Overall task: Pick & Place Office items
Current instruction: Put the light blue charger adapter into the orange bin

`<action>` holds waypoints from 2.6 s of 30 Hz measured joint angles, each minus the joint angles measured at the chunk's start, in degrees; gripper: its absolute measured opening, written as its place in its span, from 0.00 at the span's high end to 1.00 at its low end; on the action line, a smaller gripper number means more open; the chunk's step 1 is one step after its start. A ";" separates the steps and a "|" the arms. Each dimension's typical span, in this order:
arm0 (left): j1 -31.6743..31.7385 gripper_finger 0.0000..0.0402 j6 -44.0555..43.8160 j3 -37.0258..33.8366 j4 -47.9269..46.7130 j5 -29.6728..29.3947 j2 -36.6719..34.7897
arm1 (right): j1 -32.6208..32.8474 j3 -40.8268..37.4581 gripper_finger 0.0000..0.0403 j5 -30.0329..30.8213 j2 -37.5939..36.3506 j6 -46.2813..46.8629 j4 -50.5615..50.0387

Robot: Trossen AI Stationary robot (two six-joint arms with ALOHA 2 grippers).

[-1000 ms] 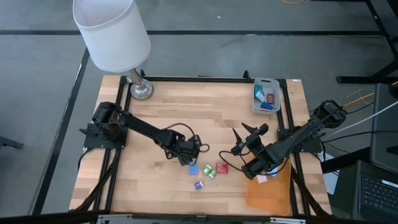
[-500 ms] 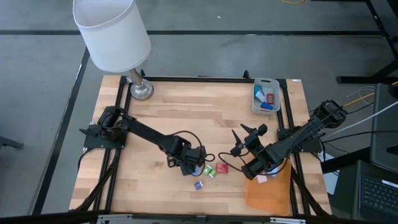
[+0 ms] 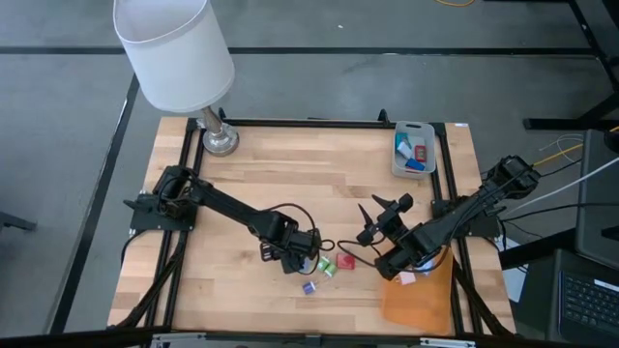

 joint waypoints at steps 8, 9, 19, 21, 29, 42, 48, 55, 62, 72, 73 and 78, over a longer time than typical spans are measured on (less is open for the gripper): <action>-0.32 0.26 2.48 0.02 2.77 1.67 2.31 | 0.03 0.00 0.46 -0.80 0.00 -1.28 1.19; -0.16 0.26 2.49 0.01 2.79 1.64 3.20 | 0.04 0.00 0.46 -0.80 0.00 -1.28 1.23; 1.00 0.27 1.68 0.26 3.19 2.70 5.85 | 0.07 0.00 0.46 -0.95 0.00 -1.45 1.41; 1.00 0.29 0.76 0.24 3.37 4.20 5.91 | 0.07 0.00 0.46 -0.95 0.00 -1.45 1.41; -0.89 0.37 1.21 0.11 5.60 6.79 6.10 | 0.07 0.00 0.46 -0.94 0.00 -1.52 1.43; 0.03 0.46 -1.87 -0.01 11.55 1.51 6.27 | 0.07 0.00 0.46 -2.10 0.00 -2.09 1.64; 1.78 0.47 -2.52 -0.20 16.55 -4.55 6.47 | -0.22 1.15 0.46 5.63 0.00 -8.90 3.21; 4.84 0.47 -7.62 -0.20 21.61 -5.61 4.77 | -2.51 9.25 0.46 10.36 -0.55 -20.51 3.49; 8.02 0.47 -11.69 -0.09 28.14 -5.93 3.39 | -4.01 14.12 0.46 10.71 -1.66 -30.49 2.34; 12.41 0.47 -19.06 -0.02 48.11 11.77 3.37 | 0.32 13.81 0.46 10.50 -7.34 -20.98 -9.08; 12.70 0.47 -19.30 -0.02 49.53 12.28 3.37 | 1.01 13.81 0.46 10.65 -8.47 -21.20 -9.25; 14.09 0.47 -21.21 0.00 54.40 13.13 3.37 | 6.30 13.84 0.46 10.71 -13.41 -18.95 -14.52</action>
